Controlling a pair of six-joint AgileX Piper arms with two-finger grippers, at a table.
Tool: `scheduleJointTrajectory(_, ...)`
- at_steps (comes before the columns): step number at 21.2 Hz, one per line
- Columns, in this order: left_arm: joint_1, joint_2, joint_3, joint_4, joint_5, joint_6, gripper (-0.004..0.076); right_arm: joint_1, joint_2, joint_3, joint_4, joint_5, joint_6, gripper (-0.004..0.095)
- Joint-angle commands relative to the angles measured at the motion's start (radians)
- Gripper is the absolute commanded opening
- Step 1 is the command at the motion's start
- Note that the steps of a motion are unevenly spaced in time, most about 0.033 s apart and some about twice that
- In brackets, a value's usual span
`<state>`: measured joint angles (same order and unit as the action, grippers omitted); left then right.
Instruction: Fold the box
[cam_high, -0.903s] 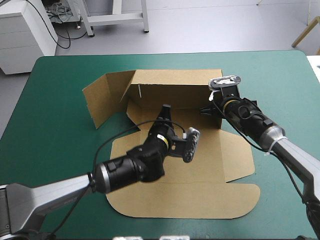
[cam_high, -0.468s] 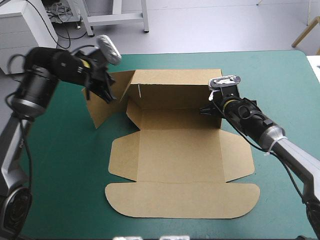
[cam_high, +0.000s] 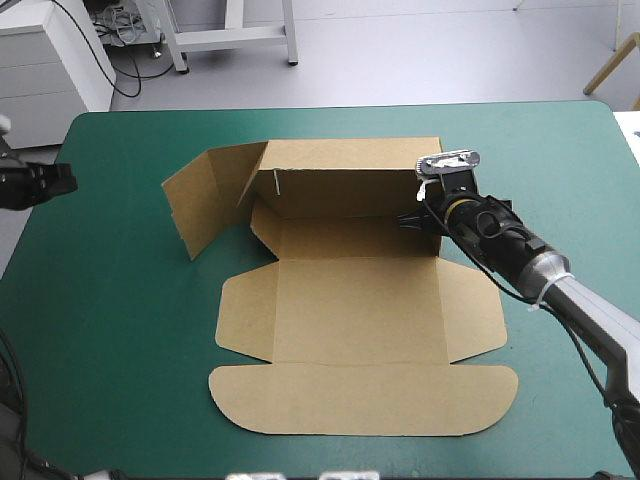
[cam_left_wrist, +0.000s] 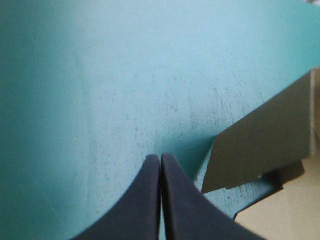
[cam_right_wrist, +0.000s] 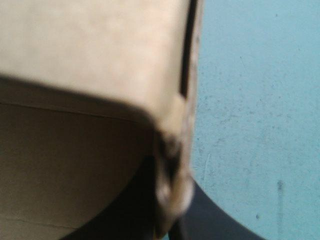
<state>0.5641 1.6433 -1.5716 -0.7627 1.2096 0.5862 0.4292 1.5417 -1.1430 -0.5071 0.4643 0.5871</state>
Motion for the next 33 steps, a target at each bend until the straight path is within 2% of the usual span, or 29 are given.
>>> scheduleJointTrajectory(1, 0.098, -0.042, 0.111, -0.205, -0.079, 0.001, -0.001, -0.007, -0.039, -0.034, -0.024, -0.056, -0.01, -0.0019)
scheduleJointTrajectory(3, 0.15, -0.042, 0.217, -0.336, -0.096, 0.052, -0.001, -0.007, -0.039, -0.046, -0.017, -0.038, -0.013, -0.0019)
scheduleJointTrajectory(5, 0.167, -0.042, 0.271, -0.417, -0.105, 0.098, -0.001, -0.007, -0.039, -0.109, 0.043, 0.058, -0.089, -0.0019)
scheduleJointTrajectory(6, 0.167, -0.042, 0.279, -0.426, -0.111, 0.109, -0.001, -0.007, -0.039, -0.178, 0.117, 0.152, -0.182, -0.0019)
scheduleJointTrajectory(7, 0.167, -0.042, 0.279, -0.421, -0.112, 0.11, -0.001, -0.007, -0.039, -0.217, 0.151, 0.193, -0.215, -0.0019)
scheduleJointTrajectory(10, 0.167, -0.042, 0.279, -0.419, -0.131, 0.129, -0.001, -0.007, -0.039, -0.395, 0.365, 0.446, -0.377, -0.0019)
scheduleJointTrajectory(13, 0.167, -0.042, 0.279, -0.419, -0.151, 0.129, -0.001, -0.007, -0.039, -0.516, 0.43, 0.617, -0.387, -0.0018)
scheduleJointTrajectory(16, 0.167, -0.042, 0.281, -0.419, -0.149, 0.129, -0.001, -0.007, -0.039, -0.536, 0.45, 0.742, -0.362, -0.0018)
scheduleJointTrajectory(20, 0.167, -0.042, 0.28, -0.417, -0.128, 0.129, -0.001, -0.007, -0.039, -0.458, 0.607, 0.74, -0.379, -0.0017)
scheduleJointTrajectory(27, 0.167, -0.042, 0.283, -0.417, -0.118, 0.129, -0.001, -0.007, -0.041, -0.293, 0.602, 0.74, -0.375, -0.0017)
scheduleJointTrajectory(33, 0.165, -0.042, 0.283, -0.421, -0.118, 0.143, -0.001, -0.022, -0.033, -0.283, 0.474, 0.74, -0.369, -0.0017)
